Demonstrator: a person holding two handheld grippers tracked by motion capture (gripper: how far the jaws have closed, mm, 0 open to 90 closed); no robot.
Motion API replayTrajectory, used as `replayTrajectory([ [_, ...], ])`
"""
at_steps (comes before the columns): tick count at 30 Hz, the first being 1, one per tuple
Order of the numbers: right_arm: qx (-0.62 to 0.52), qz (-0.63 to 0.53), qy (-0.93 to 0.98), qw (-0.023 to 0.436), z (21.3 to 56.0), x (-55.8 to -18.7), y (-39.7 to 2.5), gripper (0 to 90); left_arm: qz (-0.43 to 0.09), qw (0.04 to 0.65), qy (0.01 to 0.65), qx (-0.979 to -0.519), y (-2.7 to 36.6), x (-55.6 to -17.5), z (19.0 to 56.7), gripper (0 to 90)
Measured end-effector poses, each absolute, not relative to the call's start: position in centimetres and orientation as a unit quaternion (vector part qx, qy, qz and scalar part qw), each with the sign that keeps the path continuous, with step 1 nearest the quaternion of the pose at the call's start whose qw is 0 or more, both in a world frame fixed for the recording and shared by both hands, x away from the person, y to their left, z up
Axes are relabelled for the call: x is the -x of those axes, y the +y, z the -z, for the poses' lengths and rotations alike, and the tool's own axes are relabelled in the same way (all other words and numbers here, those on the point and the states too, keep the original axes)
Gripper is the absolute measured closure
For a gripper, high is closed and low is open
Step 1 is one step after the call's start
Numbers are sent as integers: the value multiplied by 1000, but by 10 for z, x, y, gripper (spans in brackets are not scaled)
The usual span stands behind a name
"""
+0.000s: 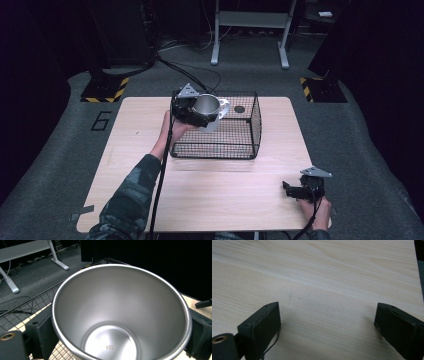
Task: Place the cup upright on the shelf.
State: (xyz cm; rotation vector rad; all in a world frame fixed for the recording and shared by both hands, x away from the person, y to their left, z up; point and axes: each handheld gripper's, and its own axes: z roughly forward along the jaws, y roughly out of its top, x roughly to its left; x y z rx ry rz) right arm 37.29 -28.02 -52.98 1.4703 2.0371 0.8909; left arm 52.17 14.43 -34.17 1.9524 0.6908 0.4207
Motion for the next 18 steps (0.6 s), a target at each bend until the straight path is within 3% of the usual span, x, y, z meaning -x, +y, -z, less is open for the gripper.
replayTrajectory([
  [18,-536,-324,742,238,530,-373,-280,65,-168,485,303,-803,132,-550,357,70],
])
